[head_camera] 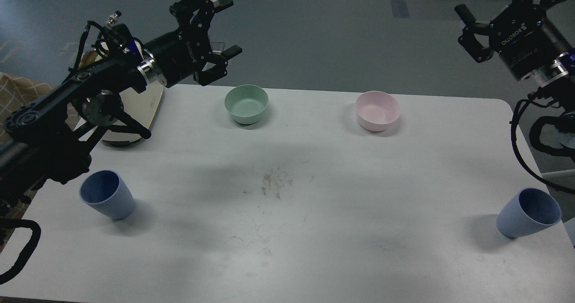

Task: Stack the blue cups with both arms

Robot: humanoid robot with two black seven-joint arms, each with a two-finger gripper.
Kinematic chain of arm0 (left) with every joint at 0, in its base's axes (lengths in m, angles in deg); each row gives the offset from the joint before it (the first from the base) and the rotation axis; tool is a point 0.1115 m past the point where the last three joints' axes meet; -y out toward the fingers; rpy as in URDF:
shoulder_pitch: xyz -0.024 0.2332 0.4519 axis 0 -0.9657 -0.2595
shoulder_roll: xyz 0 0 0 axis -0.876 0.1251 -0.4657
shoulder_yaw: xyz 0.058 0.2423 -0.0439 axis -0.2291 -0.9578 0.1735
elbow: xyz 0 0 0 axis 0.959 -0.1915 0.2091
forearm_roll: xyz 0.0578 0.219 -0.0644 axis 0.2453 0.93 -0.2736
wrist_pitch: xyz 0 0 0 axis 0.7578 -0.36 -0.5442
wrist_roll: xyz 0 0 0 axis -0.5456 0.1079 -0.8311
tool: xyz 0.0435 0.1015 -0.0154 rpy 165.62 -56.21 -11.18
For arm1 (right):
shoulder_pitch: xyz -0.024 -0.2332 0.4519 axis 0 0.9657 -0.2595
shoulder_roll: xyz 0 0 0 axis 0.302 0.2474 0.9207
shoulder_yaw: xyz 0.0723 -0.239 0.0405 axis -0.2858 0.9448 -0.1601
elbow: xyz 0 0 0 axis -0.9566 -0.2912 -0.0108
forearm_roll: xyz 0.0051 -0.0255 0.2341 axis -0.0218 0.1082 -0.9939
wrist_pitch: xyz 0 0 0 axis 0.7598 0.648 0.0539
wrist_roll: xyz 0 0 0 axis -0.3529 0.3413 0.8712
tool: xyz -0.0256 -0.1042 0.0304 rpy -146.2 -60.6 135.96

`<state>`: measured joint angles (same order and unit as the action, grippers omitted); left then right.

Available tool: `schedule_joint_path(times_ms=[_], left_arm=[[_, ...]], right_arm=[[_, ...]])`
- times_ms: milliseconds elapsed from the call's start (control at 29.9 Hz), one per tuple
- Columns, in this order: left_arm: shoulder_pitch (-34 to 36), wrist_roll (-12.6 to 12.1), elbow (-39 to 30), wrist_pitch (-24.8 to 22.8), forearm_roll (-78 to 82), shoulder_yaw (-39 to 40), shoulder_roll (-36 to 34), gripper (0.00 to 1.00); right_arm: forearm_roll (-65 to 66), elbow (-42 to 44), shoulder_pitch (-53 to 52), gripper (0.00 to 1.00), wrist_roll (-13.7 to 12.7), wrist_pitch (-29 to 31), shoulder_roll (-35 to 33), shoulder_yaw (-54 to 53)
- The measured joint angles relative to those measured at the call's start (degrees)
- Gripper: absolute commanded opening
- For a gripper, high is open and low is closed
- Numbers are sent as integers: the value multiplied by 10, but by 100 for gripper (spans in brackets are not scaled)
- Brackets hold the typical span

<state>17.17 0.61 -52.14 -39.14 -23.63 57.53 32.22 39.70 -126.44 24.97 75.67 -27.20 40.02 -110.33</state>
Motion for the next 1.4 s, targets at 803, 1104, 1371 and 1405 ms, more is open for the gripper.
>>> schedule_joint_path(times_ms=[803,1104,1371,1405], left_arm=[[-13,7,57,0,-32,54,33,98],[-14,1,55,0,-38,61,32,98],[-16,7,49,0,-40,85,37,98],[-19,8,47,0,-40,88,37,98]], right_arm=[[0,18,33,100,2,0,5,-3],[0,19,38,100,-2,0,18,-3],[0,26,40,100,-11,0,23,-2],[0,26,43,100,-11,0,24,-2]])
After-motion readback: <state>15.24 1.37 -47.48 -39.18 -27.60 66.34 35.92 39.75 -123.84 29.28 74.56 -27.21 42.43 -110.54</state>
